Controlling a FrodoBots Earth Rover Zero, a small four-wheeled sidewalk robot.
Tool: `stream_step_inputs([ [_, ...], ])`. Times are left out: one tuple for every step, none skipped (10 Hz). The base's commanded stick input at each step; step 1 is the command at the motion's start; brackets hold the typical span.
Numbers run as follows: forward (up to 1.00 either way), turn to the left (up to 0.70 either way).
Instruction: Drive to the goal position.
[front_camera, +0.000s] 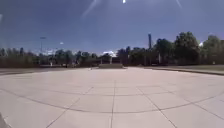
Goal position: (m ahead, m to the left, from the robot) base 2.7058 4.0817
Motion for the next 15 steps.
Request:
stream_step_inputs([
  [0.19,0.0],
  [0.4,0.0],
  [0.62,0.0],
  [0.7,0.0],
  [0.7,0.0],
  [0.7,0.0],
  [0.7,0.0],
  [0.7,0.0],
  [0.7,0.0],
  [0.7,0.0],
  [0.7,0.0],
  [0.7,0.0],
  [0.7,0.0],
  [0.7,0.0],
  [0.7,0.0],
])
